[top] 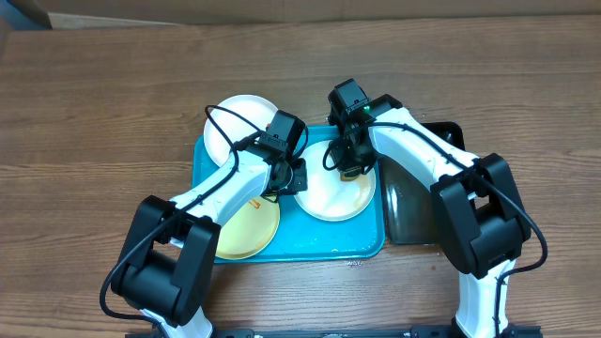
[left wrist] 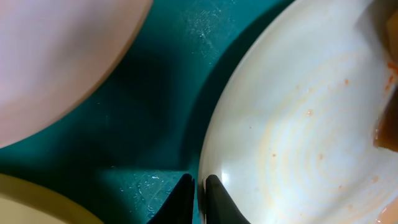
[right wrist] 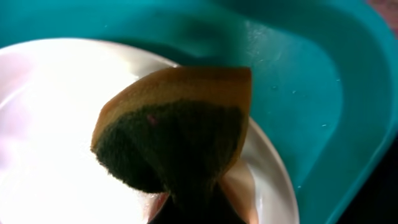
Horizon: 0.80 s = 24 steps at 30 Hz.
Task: Clean dirty plates on tray and stack at the side
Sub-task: 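Carry sponge over white plate and scrub its surface with right gripper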
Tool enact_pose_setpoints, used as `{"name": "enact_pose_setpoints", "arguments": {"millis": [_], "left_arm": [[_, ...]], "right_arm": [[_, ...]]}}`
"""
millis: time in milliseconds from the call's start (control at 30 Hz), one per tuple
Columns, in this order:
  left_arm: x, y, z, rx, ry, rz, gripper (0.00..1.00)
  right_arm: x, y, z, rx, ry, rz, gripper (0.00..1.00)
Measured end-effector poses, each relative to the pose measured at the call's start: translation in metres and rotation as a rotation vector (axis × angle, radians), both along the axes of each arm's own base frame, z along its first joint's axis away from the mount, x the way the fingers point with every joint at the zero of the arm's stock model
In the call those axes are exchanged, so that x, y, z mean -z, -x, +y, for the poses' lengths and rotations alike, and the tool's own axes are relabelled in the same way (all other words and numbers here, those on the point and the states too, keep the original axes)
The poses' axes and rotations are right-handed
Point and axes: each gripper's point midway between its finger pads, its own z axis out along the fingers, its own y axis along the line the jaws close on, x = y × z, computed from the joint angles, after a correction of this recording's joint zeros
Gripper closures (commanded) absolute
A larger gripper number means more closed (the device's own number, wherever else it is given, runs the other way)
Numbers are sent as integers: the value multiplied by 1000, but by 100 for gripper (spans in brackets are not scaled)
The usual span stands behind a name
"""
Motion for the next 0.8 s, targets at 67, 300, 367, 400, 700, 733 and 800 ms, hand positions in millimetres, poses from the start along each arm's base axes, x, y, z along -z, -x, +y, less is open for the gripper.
{"name": "enact_pose_setpoints", "arguments": {"millis": [67,300,367,400,700,733,800], "left_arm": [[0,0,0,0,0,0,96],[0,-1,0,-1,1,-3,96],[0,-1,0,0,1,-3,96],[0,-1,0,-1,1,-3,96],[0,0,1,-2,-4,-2,96],[0,0,1,-2,-4,-2,96],[0,0,1,-2,-4,-3,96]], "right_arm": [[0,-7,2,1,-8,-28,92],[8,-9,7,-1,-46,-42,89],[8,-8,10,-8,-70,-35,88],[8,-7,11,-11,-80,-31,88],[6,8,26,-56,-186,48,88],[6,12,28,-66,-196,62,88],[6,19,30,-86,-217,94,88]]}}
